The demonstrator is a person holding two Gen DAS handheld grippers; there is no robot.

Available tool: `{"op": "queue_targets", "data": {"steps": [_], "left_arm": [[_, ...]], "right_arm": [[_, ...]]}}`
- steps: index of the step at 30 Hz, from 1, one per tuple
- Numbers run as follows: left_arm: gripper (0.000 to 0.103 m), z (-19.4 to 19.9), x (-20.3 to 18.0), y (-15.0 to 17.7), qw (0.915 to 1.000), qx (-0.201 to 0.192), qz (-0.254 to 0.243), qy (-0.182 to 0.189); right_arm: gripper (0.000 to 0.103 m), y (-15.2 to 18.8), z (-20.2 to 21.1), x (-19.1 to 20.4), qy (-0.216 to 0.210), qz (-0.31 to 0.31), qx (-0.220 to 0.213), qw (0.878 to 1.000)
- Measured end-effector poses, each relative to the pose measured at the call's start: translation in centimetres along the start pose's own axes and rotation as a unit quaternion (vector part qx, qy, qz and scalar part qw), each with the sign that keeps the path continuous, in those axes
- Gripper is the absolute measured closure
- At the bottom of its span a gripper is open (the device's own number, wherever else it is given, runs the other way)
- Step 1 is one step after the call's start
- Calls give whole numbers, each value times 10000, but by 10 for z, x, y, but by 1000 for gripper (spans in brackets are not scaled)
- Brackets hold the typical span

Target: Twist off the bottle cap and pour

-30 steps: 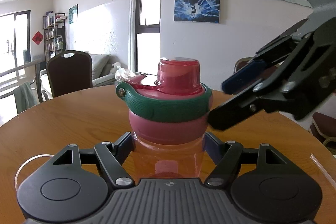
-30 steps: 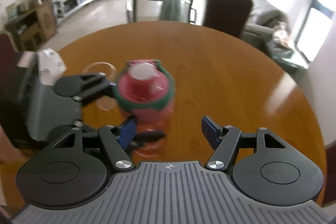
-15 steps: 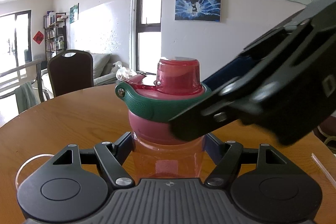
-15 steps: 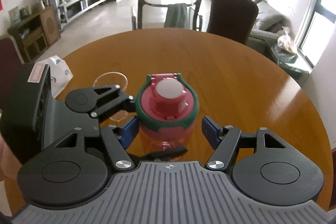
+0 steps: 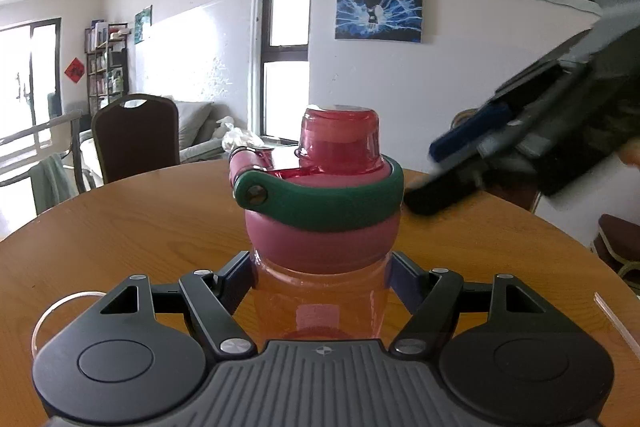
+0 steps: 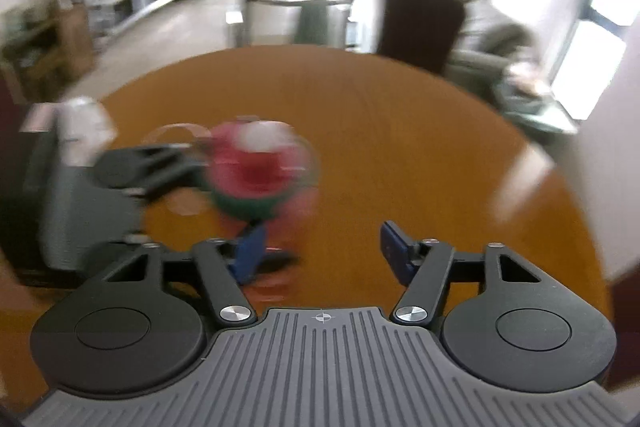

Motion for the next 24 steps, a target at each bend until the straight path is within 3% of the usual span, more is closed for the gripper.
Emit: {"op": "queue_targets", "data": {"steps": [3,6,13,24], "left_arm": [[32,0,0,0,10000,4,9,-12],[32,-1,0,0,10000,13,11,-15],[32,-1,-2,0,10000,15,4,-70],[32,0,0,2,10000,24,38,4]], "right_arm": [[40,-2,2,7,-409,-58,-112,9991],[34,-4,-7,26,-514,155,-192,9984],[28,-11,-21,43,-349,77,-294,9989],[32,-8,-15,29,-432,427,-135,9981]]}}
Point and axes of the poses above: each gripper's, at about its wrist camera, not at the fingertips, and z roughly against the way its jaws point, x to its left, y to its underside, the point moved 1 cm from there along -z, roughly the way its jaws point, and after that the axes turned 8 degrees about -y, right-handed, at the moved point
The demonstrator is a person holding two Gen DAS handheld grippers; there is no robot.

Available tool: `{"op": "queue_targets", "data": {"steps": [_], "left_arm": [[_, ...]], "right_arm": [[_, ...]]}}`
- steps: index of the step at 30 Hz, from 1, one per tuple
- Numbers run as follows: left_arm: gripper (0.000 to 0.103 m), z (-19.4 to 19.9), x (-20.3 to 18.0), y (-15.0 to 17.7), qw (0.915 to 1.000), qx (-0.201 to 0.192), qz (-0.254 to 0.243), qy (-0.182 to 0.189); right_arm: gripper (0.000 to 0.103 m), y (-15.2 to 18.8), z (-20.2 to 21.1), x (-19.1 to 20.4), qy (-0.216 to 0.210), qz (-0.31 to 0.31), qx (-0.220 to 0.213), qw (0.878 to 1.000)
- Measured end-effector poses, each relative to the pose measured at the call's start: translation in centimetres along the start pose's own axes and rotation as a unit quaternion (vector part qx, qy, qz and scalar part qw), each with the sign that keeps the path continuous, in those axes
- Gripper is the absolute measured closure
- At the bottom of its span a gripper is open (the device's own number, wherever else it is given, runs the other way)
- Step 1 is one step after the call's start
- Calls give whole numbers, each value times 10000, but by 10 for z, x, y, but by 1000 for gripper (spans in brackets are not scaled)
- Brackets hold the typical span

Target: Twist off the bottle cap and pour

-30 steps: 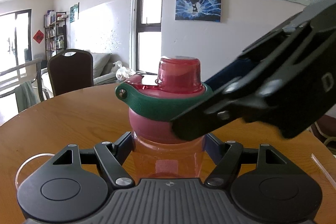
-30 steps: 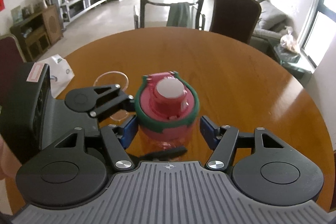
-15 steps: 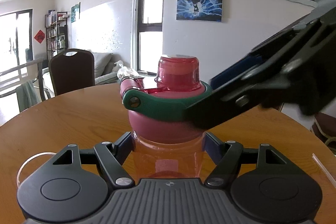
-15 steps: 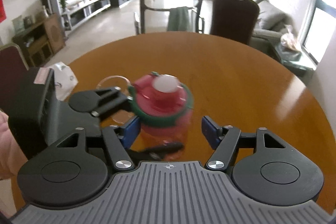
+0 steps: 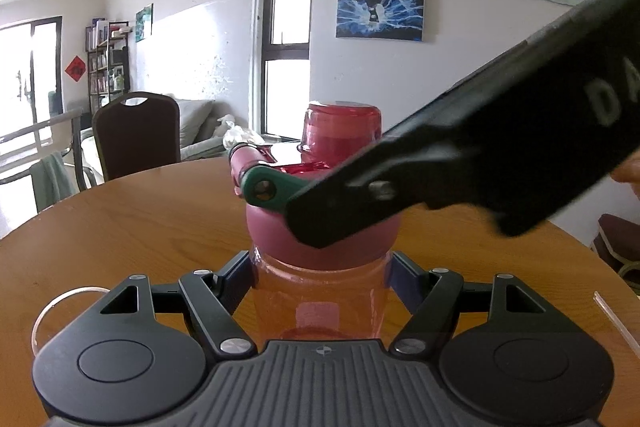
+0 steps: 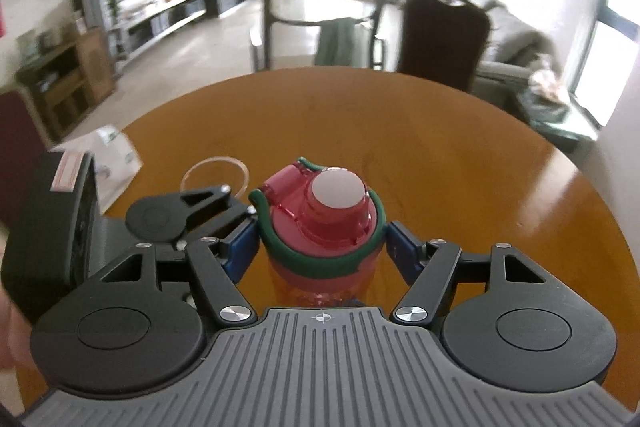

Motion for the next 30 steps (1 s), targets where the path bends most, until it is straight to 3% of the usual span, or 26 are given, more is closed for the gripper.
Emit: {"op": "queue_targets", "data": {"steps": [4,7,10,16,21,24,30], "left_arm": [[32,0,1,1,10000,-2,52,-7],[32,1,1,1,10000,-1,71,-32],[32,3,-2,1,10000,-8,35,-50],[31,3,-3,2,10000,-8,50,-81],[31,3,-3,3,9999,-7,45,-99],[31,3,-4,4,9999,-8,45,-102],[31,2,-1,5,9999,22,148,-18]], "right_arm": [[28,6,5,-5,151,9,97,9998],[36,13,11,-14,608,-114,149,9980],[36,11,23,-23,265,-685,-73,9973],[20,-6,18,4,62,-967,-406,9945],[18,-16,-7,19,358,-1078,-286,9931],[22,-18,-15,21,558,-1074,-152,9925],[24,-12,-8,15,433,-864,-66,9953]]}}
Point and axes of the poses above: each gripper's, at about its wrist camera, not at the fingertips, and z roughly against the way its jaws point, x to its left, y to its underside, the point moved 1 cm from there along -z, roughly the way its jaws point, and after that the axes turned 8 degrees about -y, right-handed, at the moved point
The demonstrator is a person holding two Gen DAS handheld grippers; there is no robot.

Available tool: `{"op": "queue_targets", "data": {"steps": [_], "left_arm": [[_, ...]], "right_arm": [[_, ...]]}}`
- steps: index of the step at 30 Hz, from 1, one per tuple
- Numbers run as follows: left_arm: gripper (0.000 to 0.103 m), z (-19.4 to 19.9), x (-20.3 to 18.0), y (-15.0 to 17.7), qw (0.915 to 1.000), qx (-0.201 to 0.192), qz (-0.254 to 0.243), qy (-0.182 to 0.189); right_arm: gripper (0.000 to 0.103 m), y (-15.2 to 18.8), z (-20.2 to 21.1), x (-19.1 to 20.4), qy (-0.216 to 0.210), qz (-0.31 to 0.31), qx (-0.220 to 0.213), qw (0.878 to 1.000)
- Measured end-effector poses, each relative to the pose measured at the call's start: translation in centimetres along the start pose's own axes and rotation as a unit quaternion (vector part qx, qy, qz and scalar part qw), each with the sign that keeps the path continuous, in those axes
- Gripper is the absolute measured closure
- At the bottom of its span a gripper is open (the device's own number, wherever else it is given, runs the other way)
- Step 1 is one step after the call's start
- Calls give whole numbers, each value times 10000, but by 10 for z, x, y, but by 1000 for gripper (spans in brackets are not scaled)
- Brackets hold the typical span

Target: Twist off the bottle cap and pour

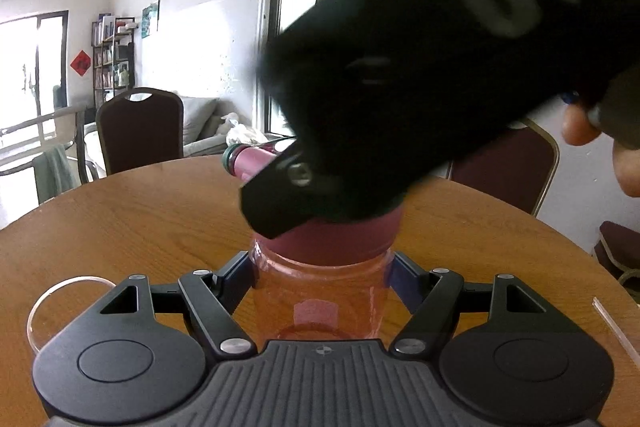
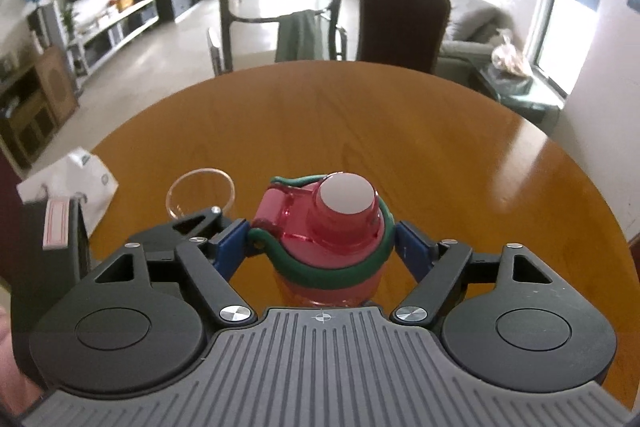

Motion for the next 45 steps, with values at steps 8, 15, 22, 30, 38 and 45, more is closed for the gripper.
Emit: {"op": "queue_targets", "data": {"steps": [8,15,22,30,38,45], "left_arm": [[31,0,-4,1,10000,12,-75,62],[31,-1,0,1,9999,24,0,107],[31,-1,2,1,9999,42,-21,102],[31,-4,2,1,9999,58,-25,88],[31,-4,3,3,9999,74,-29,81],[31,-2,2,3,9999,84,-24,88]], "right_arm": [[25,6,11,-9,-175,272,108,9994],[23,16,24,-18,-112,241,175,9995],[23,19,34,-24,-127,193,145,9996],[28,19,45,-25,-247,176,-4,9995],[28,14,30,-11,-206,424,45,9989],[25,14,33,-21,61,407,45,9991]]}}
Point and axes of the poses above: each gripper's, at about its wrist camera, not at the fingertips, and z roughly against the way its jaws point, x to its left, y to its underside, the point moved 1 cm from there along -z, roughly the way its jaws point, and after that the axes turned 8 degrees about -y, right-handed, at the moved point
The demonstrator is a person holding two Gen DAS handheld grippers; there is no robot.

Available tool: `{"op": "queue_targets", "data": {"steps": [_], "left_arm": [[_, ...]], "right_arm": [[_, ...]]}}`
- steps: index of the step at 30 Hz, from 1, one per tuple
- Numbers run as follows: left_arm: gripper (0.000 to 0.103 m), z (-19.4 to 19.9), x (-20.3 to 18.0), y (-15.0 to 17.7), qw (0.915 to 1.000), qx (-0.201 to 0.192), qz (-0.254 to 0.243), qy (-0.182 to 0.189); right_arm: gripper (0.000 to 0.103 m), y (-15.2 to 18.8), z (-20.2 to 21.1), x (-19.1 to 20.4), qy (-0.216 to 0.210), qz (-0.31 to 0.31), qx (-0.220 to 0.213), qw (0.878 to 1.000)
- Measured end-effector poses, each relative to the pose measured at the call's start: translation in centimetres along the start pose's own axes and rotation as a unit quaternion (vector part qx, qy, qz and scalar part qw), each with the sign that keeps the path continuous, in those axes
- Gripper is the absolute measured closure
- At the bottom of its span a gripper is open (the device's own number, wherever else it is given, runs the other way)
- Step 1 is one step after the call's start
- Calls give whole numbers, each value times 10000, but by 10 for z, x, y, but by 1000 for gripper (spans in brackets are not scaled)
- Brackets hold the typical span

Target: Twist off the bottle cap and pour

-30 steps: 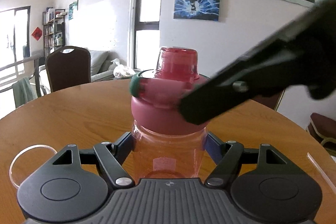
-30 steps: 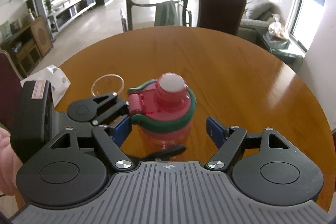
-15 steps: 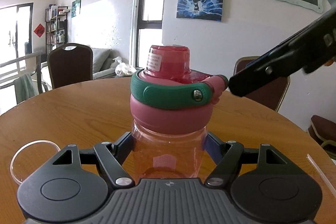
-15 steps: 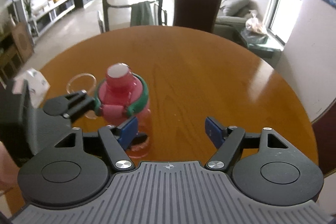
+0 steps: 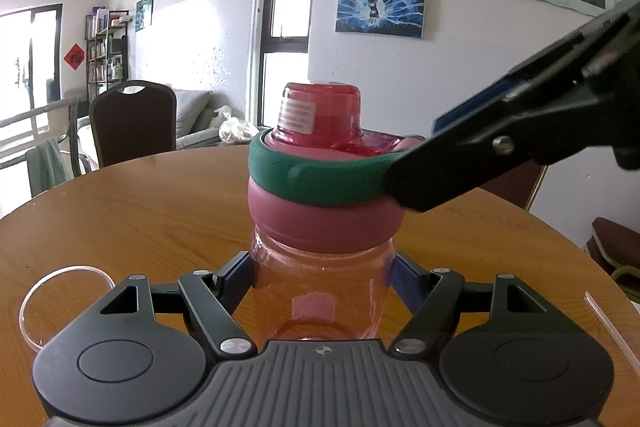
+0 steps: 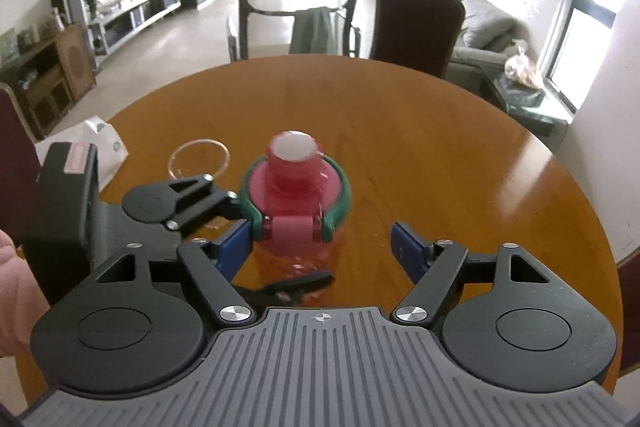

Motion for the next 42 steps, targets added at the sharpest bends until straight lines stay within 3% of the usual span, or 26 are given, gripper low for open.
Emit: {"op": "queue_targets", "data": {"steps": [12,17,24,36,42], "left_arm": [[31,2,-2,1,10000,26,-14,-35],[31,1,-3,2,10000,27,-10,-45],[31,8,-5,0,10000,50,-14,-30],[31,7,-2,3,10000,83,-33,-34],[32,6,-4,4,9998,133,-114,-48]], "right_arm": [[31,-2,14,-26,360,-287,-159,9988],[30,1,22,-2,-529,-494,-97,9973],[30,2,9,17,-1036,-408,18,9938],[26,-14,-4,2,-575,-104,80,9983],[23,-24,-31,7,-490,-16,127,9987]]}}
Point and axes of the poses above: each gripper's, at about its wrist camera, not at the fingertips, and z roughly against the way its jaws point, x to its left, y to its underside, the point moved 1 cm from there along -z, roughly the way its jaws point, and after that the axes turned 8 degrees about -y, right-handed, at the moved point
